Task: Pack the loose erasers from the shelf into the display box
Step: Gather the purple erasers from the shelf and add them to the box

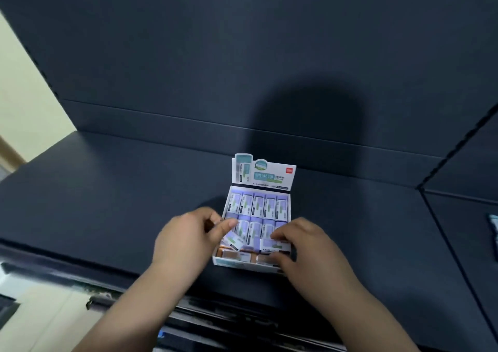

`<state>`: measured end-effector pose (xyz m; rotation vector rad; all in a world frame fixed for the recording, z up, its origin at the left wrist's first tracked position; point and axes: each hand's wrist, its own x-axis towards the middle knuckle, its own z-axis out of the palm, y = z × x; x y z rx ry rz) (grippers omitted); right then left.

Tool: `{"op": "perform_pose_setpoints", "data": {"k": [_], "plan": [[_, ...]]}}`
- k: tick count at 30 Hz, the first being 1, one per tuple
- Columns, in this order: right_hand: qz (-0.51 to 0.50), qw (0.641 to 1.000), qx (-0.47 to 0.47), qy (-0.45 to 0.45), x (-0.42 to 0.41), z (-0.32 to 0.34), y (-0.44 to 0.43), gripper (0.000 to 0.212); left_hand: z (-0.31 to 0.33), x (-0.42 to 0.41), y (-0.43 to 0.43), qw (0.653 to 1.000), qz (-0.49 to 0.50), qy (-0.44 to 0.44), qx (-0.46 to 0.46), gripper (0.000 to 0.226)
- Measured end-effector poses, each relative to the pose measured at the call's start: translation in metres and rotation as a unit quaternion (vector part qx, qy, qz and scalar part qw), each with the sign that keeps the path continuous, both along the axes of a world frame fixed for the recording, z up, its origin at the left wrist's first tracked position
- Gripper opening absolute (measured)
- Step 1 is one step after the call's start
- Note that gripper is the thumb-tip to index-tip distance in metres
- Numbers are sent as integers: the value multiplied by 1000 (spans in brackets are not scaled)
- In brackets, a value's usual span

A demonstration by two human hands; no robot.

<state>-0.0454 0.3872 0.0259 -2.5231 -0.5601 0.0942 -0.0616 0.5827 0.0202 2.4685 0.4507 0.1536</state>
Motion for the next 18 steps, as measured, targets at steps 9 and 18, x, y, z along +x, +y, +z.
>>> {"op": "perform_pose_setpoints", "data": {"k": [9,18], "plan": [[44,995,-84,25,12,7,8,24,-13,8,5,970,-91,-110,197,39],[-10,991,-129,39,3,4,20,25,-17,21,24,936,-257,-98,221,56]]}}
